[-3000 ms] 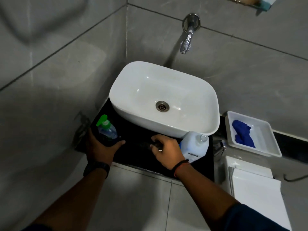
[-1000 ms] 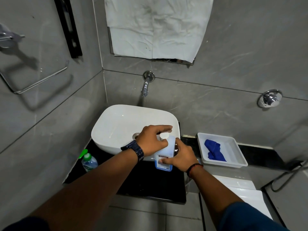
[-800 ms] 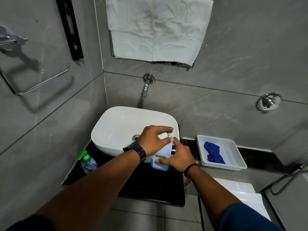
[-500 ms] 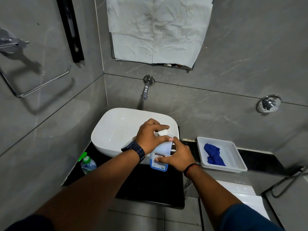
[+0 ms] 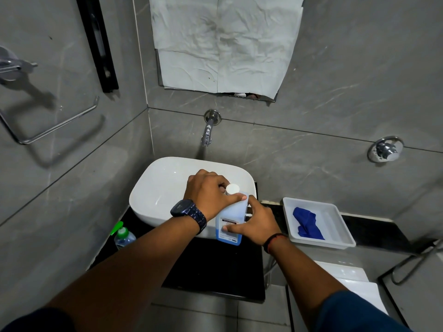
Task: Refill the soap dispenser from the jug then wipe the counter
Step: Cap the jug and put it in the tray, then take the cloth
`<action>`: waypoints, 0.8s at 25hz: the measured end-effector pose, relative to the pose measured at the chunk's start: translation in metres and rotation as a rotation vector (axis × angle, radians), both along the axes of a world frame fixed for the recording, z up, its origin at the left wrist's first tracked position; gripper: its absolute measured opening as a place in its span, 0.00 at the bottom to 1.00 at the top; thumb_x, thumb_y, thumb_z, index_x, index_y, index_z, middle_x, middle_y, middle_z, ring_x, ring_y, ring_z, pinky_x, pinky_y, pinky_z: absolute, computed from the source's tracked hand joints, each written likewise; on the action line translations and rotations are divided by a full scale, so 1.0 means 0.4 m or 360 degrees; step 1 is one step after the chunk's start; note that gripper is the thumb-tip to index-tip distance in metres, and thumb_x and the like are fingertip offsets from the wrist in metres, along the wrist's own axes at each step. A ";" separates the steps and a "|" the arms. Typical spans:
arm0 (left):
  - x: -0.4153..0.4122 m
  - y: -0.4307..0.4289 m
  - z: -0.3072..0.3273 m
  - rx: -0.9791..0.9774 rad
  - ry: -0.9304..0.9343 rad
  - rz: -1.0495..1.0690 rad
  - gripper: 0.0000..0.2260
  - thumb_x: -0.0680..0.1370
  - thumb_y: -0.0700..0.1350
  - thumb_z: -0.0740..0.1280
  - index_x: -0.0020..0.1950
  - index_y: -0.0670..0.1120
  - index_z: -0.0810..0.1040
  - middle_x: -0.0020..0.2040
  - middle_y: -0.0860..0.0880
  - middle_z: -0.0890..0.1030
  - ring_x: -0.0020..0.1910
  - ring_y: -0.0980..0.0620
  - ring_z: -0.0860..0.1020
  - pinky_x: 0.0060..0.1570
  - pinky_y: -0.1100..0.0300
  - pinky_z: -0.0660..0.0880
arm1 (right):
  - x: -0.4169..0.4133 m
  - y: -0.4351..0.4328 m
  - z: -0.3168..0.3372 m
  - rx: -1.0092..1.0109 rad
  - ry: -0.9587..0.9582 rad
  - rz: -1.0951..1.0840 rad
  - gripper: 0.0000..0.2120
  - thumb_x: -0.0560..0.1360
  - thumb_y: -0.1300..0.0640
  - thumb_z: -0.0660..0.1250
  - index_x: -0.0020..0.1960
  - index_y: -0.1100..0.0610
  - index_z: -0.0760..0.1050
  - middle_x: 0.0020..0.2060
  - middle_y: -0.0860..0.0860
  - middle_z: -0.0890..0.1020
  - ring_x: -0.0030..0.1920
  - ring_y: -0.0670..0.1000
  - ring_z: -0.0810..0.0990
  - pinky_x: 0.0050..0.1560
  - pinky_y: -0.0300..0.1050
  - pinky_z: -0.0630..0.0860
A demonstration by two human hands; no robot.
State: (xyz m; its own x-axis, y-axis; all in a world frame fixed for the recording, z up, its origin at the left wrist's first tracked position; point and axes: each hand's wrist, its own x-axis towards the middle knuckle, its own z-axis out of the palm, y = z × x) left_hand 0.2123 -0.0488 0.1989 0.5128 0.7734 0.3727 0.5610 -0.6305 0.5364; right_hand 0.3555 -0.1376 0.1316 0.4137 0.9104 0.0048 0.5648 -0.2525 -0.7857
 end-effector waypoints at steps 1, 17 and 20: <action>0.002 -0.001 0.003 0.0099 0.0090 0.0077 0.22 0.63 0.69 0.69 0.36 0.51 0.79 0.39 0.52 0.82 0.44 0.50 0.75 0.46 0.55 0.69 | -0.001 0.002 0.000 -0.0007 -0.0008 0.0005 0.41 0.52 0.35 0.79 0.60 0.41 0.66 0.49 0.42 0.78 0.51 0.46 0.78 0.53 0.44 0.78; 0.035 -0.023 0.025 -0.0573 -0.0132 -0.0468 0.21 0.68 0.52 0.75 0.59 0.51 0.79 0.59 0.52 0.80 0.59 0.54 0.76 0.59 0.61 0.71 | -0.004 -0.022 -0.001 0.0010 -0.0026 -0.0045 0.42 0.53 0.39 0.81 0.62 0.45 0.67 0.53 0.47 0.80 0.52 0.48 0.78 0.55 0.46 0.78; 0.011 0.004 0.025 -0.0587 -0.0313 -0.0321 0.22 0.60 0.51 0.80 0.52 0.50 0.82 0.51 0.54 0.81 0.51 0.55 0.77 0.50 0.64 0.73 | -0.008 -0.026 0.010 0.0035 0.0004 -0.0067 0.41 0.51 0.37 0.80 0.60 0.44 0.68 0.52 0.47 0.81 0.51 0.49 0.80 0.53 0.50 0.80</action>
